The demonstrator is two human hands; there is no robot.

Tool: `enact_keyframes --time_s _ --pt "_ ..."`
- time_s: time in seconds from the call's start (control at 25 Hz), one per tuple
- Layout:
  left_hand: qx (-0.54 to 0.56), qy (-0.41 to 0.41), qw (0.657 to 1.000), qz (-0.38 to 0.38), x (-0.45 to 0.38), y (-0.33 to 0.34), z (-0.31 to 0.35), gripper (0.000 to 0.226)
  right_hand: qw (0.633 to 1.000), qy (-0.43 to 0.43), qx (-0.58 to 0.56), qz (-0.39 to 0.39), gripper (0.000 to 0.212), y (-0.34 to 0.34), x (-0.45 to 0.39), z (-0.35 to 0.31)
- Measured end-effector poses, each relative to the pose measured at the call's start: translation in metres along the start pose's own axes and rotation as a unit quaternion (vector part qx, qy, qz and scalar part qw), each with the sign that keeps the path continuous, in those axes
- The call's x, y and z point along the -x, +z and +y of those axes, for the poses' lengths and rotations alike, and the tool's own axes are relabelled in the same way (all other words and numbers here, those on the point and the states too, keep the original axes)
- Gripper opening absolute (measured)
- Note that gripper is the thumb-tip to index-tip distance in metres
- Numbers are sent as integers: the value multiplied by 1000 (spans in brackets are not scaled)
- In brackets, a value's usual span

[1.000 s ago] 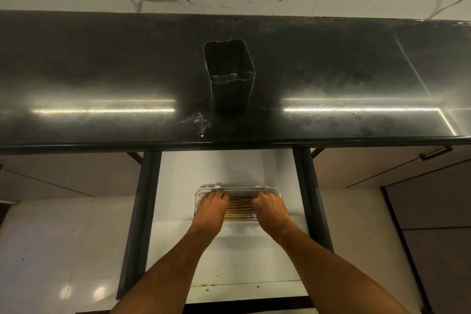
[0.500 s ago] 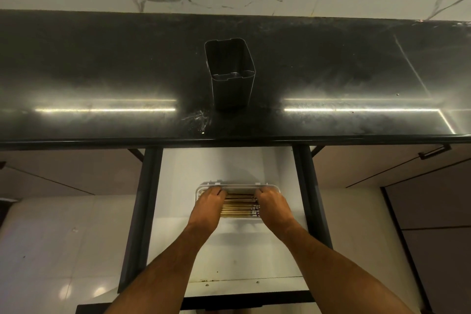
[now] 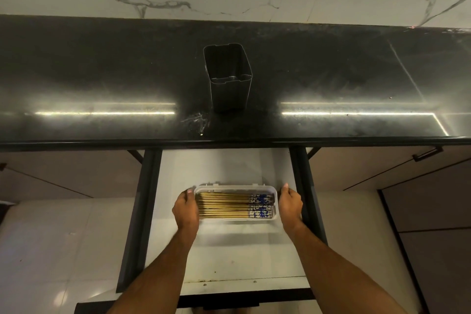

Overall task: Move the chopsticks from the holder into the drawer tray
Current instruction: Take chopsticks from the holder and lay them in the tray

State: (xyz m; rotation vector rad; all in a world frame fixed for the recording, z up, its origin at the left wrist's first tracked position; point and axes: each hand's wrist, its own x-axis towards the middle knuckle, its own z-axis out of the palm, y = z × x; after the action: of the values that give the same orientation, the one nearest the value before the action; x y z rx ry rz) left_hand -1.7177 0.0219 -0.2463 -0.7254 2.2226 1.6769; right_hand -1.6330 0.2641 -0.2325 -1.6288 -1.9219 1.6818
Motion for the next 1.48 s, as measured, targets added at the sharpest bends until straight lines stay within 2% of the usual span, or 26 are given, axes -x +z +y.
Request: enact_keyframes --time_s 0.08,0.16,0.52,0.72,1.12,1.48 --pt "21 -23 999 -17 -1 3 -3 32 999 14 -44 -23 42 5 3 1" --pt "9 -20 1000 -2 -1 5 -5 29 998 12 -54 -27 42 8 4 3" --pt "-70 36 997 28 3 5 -3 31 996 -68 36 -34 37 7 7 4" --pt "-66 34 997 27 7 9 -3 32 994 -74 84 -11 39 8 7 3" --pt "-89 11 995 54 9 16 2 31 993 -57 101 10 39 12 6 -3" --pt "-97 39 994 20 15 13 2 29 987 -82 133 -26 36 8 5 -1"
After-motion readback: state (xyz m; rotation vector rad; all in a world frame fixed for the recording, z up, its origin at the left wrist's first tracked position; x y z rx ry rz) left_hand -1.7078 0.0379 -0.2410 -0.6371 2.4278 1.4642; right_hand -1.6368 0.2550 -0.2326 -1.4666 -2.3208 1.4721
